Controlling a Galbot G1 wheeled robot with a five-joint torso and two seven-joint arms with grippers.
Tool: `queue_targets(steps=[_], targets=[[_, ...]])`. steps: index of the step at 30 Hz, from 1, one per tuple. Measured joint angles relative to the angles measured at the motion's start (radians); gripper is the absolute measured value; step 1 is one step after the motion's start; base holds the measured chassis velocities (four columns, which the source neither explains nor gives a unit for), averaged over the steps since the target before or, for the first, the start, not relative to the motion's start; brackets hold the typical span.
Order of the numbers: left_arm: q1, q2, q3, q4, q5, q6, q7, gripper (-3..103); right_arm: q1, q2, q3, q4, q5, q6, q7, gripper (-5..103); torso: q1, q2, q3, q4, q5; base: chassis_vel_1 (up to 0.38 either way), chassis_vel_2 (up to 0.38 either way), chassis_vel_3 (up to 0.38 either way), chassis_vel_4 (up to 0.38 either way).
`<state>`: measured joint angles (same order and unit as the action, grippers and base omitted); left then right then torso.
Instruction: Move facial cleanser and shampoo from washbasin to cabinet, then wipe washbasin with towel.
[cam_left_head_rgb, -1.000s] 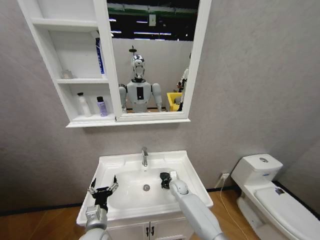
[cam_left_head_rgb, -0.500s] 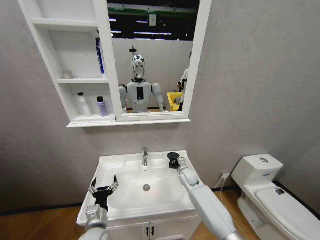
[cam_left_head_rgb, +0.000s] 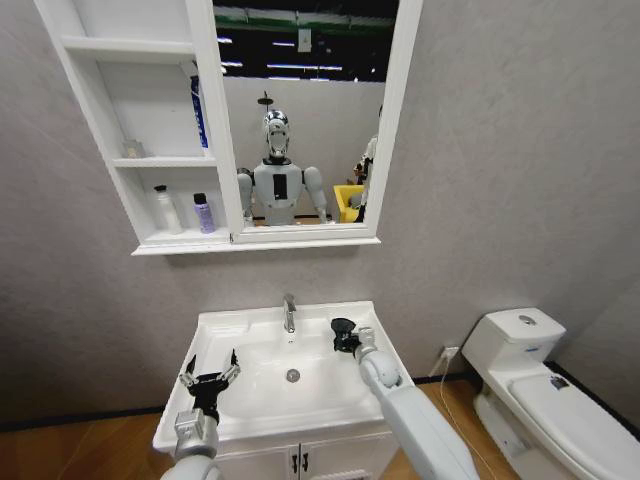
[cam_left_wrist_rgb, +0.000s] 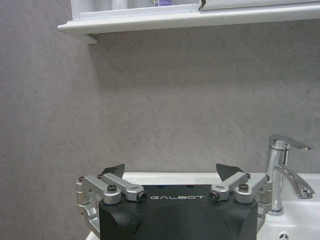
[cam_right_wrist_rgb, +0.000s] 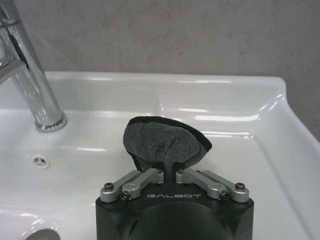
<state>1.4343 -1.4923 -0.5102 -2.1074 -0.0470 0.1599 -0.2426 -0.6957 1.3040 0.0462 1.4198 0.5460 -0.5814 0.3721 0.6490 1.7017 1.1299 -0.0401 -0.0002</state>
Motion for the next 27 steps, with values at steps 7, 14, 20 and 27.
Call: queue_targets(steps=[7, 14, 20, 27], targets=[[-0.004, 0.002, -0.009, -0.001, -0.01, -0.003, -0.01, 100, -0.004, 0.014, -0.048, -0.043, 0.031, -0.106, 0.061, 5, 0.0, 0.0, 0.0, -0.0003, 0.0, 0.0, 0.0, 0.0, 0.0], [-0.008, 0.004, -0.013, 0.005, -0.019, -0.004, -0.011, 100, -0.003, 0.025, -0.041, -0.129, -0.002, -0.111, 0.0, 5, 0.0, 0.0, 0.0, -0.0004, 0.0002, 0.0, 0.0, 0.0, 0.0], [-0.008, 0.01, -0.024, 0.003, -0.027, -0.004, -0.013, 100, 0.02, 0.054, -0.038, -0.231, -0.063, -0.067, -0.081, 5, 0.0, 0.0, 0.0, 0.0, 0.0002, 0.0, 0.0, 0.0, 0.0], [-0.004, 0.014, -0.031, 0.003, -0.03, -0.004, -0.013, 100, 0.039, 0.106, -0.045, -0.326, -0.093, -0.01, -0.14, 5, 0.0, 0.0, 0.0, -0.0003, -0.0001, 0.0, 0.0, 0.0, 0.0]])
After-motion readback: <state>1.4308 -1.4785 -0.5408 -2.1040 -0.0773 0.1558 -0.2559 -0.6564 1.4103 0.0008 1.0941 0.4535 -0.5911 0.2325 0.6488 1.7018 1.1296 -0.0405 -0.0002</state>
